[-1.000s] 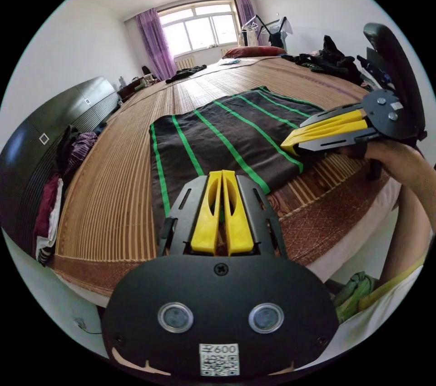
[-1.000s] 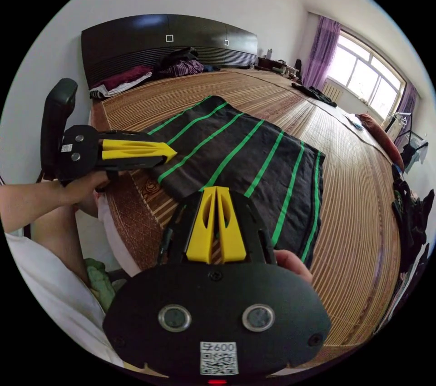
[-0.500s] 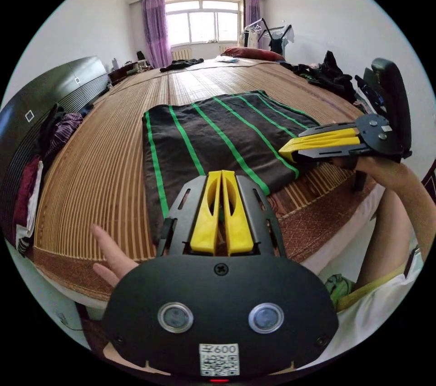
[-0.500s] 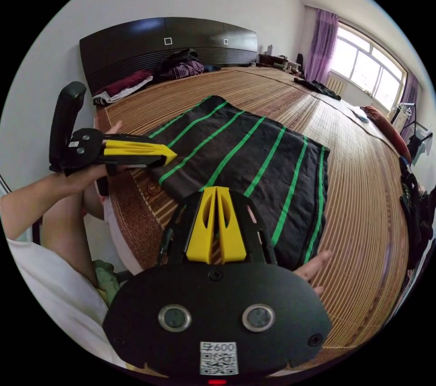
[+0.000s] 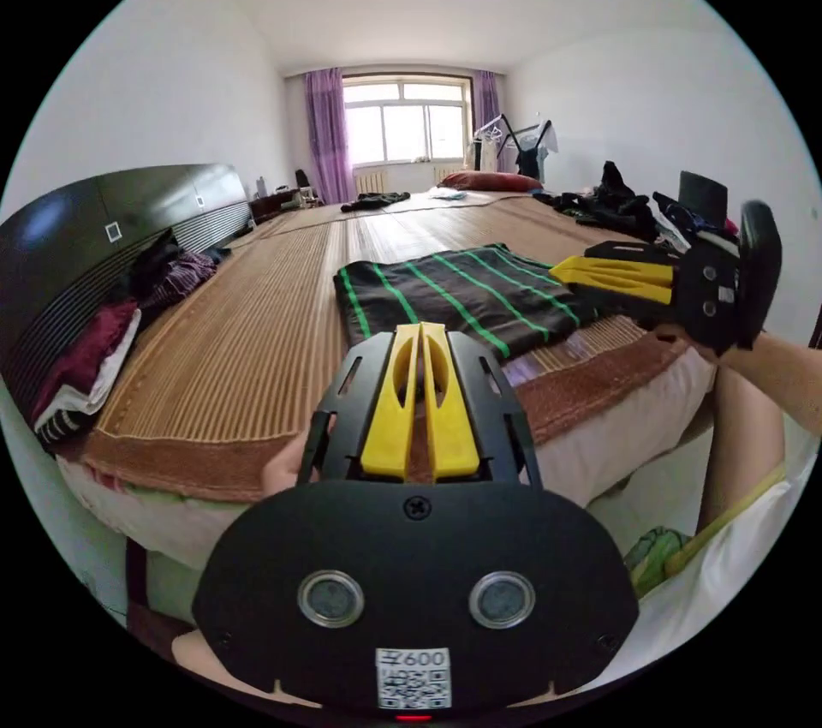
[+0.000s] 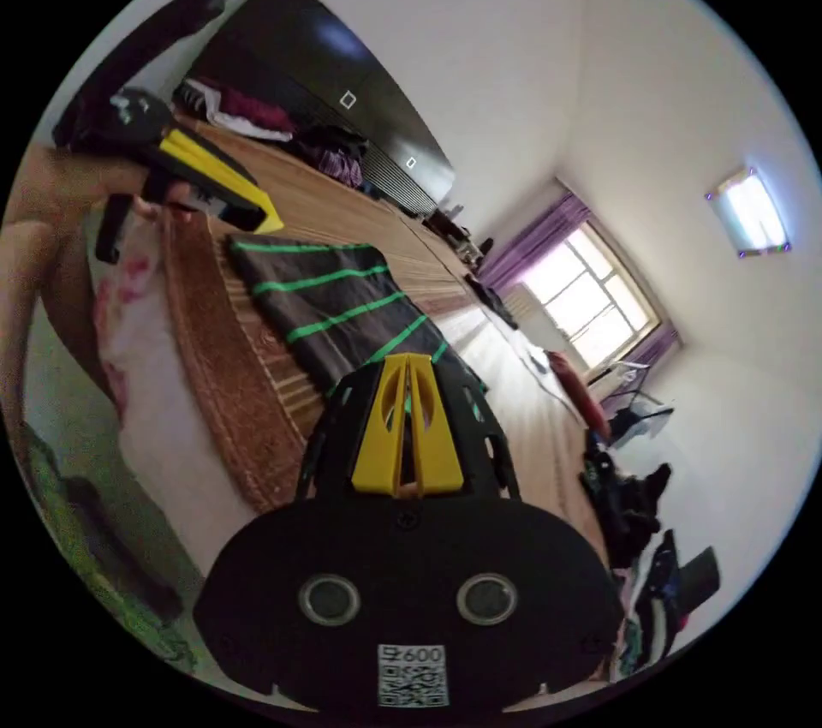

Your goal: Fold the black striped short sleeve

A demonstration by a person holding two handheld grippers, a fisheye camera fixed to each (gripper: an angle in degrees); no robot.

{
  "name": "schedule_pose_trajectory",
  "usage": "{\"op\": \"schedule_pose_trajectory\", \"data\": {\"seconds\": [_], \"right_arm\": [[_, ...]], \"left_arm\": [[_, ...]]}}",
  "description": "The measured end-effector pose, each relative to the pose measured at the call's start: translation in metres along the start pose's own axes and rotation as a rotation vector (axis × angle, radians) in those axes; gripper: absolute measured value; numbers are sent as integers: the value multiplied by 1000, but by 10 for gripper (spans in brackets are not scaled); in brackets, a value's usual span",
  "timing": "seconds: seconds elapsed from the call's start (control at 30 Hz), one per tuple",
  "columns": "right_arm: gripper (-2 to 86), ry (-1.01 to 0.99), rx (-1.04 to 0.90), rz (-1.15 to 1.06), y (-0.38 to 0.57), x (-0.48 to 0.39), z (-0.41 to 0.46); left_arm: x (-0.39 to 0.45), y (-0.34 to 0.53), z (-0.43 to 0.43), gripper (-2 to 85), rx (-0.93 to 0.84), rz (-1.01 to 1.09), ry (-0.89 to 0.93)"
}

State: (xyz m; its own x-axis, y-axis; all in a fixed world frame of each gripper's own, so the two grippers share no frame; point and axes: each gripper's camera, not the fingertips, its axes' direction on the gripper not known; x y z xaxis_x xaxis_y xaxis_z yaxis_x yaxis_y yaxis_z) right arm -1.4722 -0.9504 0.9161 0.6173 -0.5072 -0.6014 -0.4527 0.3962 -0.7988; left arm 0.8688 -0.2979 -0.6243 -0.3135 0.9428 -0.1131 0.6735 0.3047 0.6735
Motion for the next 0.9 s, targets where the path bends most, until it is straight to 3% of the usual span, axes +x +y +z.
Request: {"op": "schedule_pose_trajectory", "data": {"seconds": [0.07, 0.17, 0.3, 0.37, 0.47, 0.77, 0.9], "right_arm": [[8, -279, -6, 40, -9, 18, -6], [106, -511, -50, 18, -33, 28, 9], [129, -526, -117, -121, -50, 11, 42], [119, -571, -270, -278, -48, -10, 73], [88, -681, -262, -253, -45, 1, 81], [84, -490, -176, -184, -22, 24, 63], [89, -444, -149, -156, -3, 33, 50]], "left_arm": [[-27, 5, 3, 44, -32, 46, -54], [-60, 11, 6, 77, 68, 78, -94], [-102, -17, 48, 90, 21, 120, -95], [-110, -46, 81, 96, -22, 281, -151], [-117, -84, 119, 109, -42, 529, -299], [-239, -294, 283, 94, -184, 1231, -327], [-285, -386, 311, 94, -265, 1315, -217]]}}
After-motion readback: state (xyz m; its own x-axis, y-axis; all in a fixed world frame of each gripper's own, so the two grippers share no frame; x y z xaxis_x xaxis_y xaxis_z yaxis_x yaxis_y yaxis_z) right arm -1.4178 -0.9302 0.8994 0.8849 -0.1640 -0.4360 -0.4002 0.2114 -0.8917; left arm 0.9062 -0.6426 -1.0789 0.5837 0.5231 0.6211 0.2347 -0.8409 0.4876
